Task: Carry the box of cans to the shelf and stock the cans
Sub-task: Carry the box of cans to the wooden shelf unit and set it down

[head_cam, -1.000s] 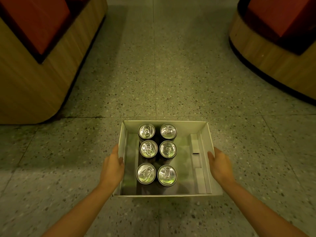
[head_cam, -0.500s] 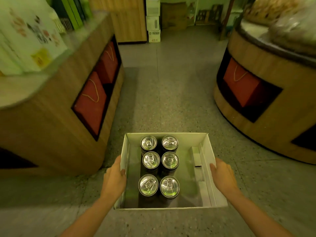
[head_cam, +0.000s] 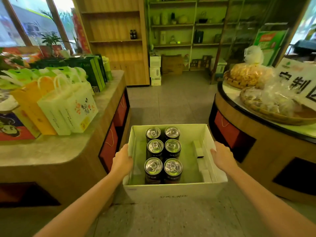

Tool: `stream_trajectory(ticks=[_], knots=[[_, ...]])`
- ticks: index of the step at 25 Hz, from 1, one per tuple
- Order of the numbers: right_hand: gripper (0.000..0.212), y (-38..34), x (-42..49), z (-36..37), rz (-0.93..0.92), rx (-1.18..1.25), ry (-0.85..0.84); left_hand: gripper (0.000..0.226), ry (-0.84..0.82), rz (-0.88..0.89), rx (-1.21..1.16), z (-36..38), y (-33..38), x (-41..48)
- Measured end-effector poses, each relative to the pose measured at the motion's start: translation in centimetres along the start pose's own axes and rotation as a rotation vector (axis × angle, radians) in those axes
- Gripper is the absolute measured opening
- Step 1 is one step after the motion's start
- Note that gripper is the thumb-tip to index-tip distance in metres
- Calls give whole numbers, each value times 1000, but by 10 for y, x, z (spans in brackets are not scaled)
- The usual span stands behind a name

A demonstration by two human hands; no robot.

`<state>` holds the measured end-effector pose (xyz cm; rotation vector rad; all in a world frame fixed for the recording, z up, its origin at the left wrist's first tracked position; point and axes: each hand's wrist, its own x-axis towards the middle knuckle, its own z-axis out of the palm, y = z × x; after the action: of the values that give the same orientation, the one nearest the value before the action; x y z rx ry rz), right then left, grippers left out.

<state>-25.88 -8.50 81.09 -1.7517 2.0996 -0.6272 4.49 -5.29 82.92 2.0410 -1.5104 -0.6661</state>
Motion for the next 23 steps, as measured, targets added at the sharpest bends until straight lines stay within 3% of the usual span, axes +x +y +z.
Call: stream_trajectory(ticks=[14, 23], knots=[[26, -59, 93, -49, -54, -74, 14, 32, -32, 48, -38, -57, 68, 86], [27, -71, 328, -35, -101, -52, -63, 40, 35, -13, -38, -9, 133, 295]])
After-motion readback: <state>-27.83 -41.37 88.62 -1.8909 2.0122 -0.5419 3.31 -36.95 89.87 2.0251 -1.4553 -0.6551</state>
